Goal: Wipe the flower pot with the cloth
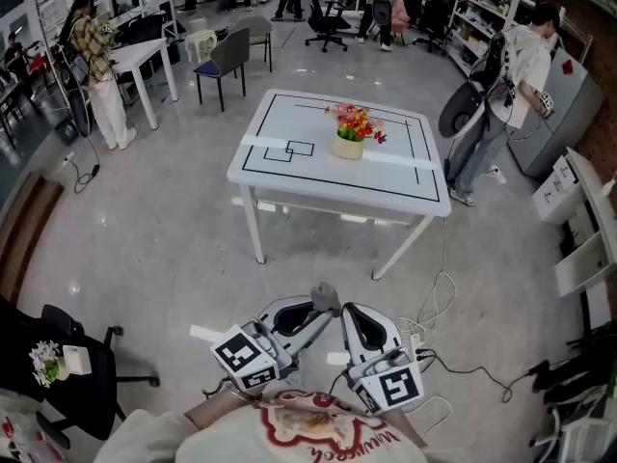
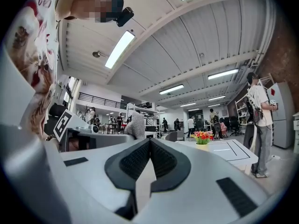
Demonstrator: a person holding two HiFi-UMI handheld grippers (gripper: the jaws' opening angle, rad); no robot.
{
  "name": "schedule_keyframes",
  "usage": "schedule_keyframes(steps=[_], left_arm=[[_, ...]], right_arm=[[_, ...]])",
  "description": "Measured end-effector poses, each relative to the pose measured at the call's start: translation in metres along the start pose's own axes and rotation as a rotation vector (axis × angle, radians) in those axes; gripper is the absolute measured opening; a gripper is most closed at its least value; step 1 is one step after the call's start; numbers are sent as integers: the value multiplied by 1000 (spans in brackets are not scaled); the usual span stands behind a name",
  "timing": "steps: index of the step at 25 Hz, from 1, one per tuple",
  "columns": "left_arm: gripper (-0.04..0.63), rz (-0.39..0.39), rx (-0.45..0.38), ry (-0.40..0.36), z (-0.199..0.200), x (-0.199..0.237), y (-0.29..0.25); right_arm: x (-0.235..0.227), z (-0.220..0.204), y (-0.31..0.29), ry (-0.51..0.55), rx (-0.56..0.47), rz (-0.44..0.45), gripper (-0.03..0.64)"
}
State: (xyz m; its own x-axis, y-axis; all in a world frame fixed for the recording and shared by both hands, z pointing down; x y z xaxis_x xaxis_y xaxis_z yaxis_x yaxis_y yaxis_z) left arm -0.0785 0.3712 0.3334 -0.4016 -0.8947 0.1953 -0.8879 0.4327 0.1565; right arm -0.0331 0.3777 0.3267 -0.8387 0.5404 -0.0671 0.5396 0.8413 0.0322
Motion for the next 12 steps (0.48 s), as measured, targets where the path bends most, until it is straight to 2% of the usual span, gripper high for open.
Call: schedule_keyframes(steps=[3, 12], left_arm=[[61, 0, -6, 17, 0, 23, -11], [61, -28, -9, -2, 14, 106, -60]], right_arm=[[-15, 1, -19, 4, -6, -7, 0], [-70, 4, -94, 20, -3, -36, 0]])
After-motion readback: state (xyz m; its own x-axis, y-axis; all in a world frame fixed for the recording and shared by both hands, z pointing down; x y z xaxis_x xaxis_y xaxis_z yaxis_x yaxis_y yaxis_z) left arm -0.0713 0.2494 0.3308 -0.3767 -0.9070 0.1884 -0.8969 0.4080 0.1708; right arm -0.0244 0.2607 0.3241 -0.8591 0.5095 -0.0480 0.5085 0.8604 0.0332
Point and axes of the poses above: the fingertips, and each gripper's own axes: y backward along the fingers, x to its left, z out of its top, the point moved 1 cm from there along y, backward along the fingers, and after that the axes turned 4 degrees about -y, right-handed, at the moved point
